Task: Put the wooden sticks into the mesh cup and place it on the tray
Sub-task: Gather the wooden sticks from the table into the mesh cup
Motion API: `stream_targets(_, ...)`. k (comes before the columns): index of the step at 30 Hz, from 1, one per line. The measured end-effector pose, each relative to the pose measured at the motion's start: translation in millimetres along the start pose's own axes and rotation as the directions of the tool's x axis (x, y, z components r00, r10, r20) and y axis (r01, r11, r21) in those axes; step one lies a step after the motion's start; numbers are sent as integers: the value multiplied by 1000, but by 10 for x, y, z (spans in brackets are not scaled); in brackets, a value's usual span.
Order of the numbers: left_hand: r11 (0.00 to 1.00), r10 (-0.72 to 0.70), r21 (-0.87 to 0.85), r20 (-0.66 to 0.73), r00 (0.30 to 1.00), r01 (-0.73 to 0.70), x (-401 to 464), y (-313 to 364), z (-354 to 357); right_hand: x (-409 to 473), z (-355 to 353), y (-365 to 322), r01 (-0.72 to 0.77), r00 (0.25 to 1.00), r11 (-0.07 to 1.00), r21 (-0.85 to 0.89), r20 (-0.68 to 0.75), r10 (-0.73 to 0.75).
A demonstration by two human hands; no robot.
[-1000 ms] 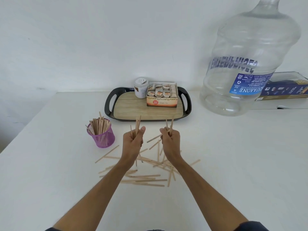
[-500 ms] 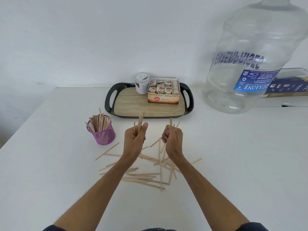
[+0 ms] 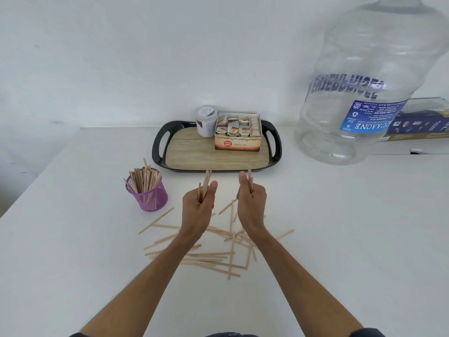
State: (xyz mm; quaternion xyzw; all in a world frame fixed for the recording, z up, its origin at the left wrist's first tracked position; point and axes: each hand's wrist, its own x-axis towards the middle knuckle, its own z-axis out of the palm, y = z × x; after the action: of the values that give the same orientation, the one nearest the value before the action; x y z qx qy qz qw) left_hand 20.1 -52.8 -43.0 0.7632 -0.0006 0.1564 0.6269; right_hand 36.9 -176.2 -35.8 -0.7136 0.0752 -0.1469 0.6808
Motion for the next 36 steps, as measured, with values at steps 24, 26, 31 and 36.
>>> stream_targets(24,997,-59,-57,-45,997,56,-196,-128,90,-187,31,288,-34,999,999,-11,14,35)
stream_targets(26,995,-79,-57,-47,996,76,-249,-191,99,-199,19,333,-15,1000,1000,-22,14,15)
stream_targets(31,995,-80,-63,-83,993,74,-191,-137,67,-155,57,268,75,997,996,-41,-6,-75)
stream_targets(36,994,-35,-108,-128,991,21,-76,-35,77,-143,85,250,185,983,982,-33,-2,-185)
